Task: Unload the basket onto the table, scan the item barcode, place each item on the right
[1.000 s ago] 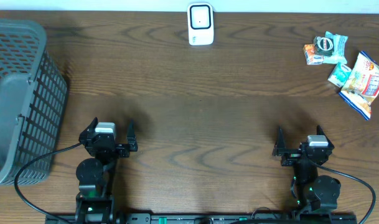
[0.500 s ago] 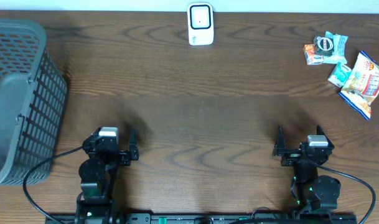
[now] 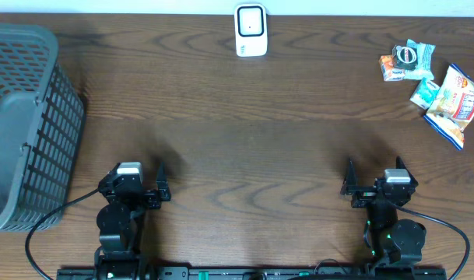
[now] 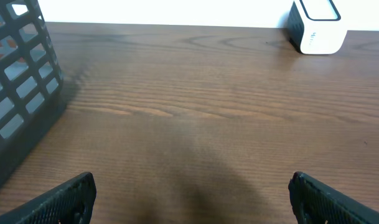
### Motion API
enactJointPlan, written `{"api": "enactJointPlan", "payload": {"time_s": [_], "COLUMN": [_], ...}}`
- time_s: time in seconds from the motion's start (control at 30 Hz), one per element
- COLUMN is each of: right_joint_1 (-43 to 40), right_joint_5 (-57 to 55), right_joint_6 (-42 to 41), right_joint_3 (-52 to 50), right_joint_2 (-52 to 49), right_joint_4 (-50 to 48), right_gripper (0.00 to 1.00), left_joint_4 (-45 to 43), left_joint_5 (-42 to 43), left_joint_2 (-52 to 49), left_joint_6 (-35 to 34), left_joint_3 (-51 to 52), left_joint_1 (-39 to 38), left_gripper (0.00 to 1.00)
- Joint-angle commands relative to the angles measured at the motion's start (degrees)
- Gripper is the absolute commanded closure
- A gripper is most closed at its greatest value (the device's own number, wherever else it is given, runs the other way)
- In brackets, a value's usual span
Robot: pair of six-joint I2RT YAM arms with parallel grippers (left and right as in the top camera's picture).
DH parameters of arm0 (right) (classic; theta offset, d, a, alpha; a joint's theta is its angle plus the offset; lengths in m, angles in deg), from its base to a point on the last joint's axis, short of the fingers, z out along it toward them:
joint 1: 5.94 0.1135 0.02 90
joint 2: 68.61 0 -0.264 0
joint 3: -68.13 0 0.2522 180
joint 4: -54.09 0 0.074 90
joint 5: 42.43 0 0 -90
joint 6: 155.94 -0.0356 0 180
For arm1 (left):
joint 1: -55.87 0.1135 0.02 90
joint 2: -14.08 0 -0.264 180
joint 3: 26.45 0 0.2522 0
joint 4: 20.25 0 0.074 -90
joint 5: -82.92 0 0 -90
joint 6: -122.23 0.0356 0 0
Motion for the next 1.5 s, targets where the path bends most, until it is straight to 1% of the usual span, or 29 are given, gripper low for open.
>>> {"api": "enactJointPlan", "payload": {"time_s": [0.0, 0.2, 0.33, 0.63, 0.73, 1.47], "right_joint_1": [0.63, 0.63, 0.63, 0.63, 0.63, 0.63], "right_joint_5": [-0.22, -0.22, -0.22, -0.22, -0.22, -0.22], "right_joint_6": [0.5, 0.5, 0.5, 0.5, 0.5, 0.5], "right_joint_3": [-0.09, -0.09, -0.09, -0.09, -0.09, -0.09], "right_joint_2": [0.31, 0.31, 0.31, 0.31, 0.31, 0.31], "right_joint_4": [0.26, 0.26, 0.26, 0.26, 0.26, 0.26], "right_gripper": [0.01, 0.01, 0.01, 0.01, 0.01, 0.01], "left_joint_4": [2.69, 2.71, 2.73, 2.47, 2.69, 2.71], "left_joint_5": [-1.11, -1.11, -1.14, -0.59, -0.52, -0.7], "left_joint_2": [0.72, 5.18, 8.92, 12.26, 12.24, 12.22], "left_joint_6": [-0.48, -0.44, 1.22, 0.39, -0.52, -0.5], "left_joint_3": [0.63, 0.63, 0.63, 0.63, 0.63, 0.63], "left_joint_1": [-0.02, -0.02, -0.02, -0.07, -0.09, -0.07], "left_gripper": [0.02, 0.02, 0.02, 0.02, 0.02, 0.02]}}
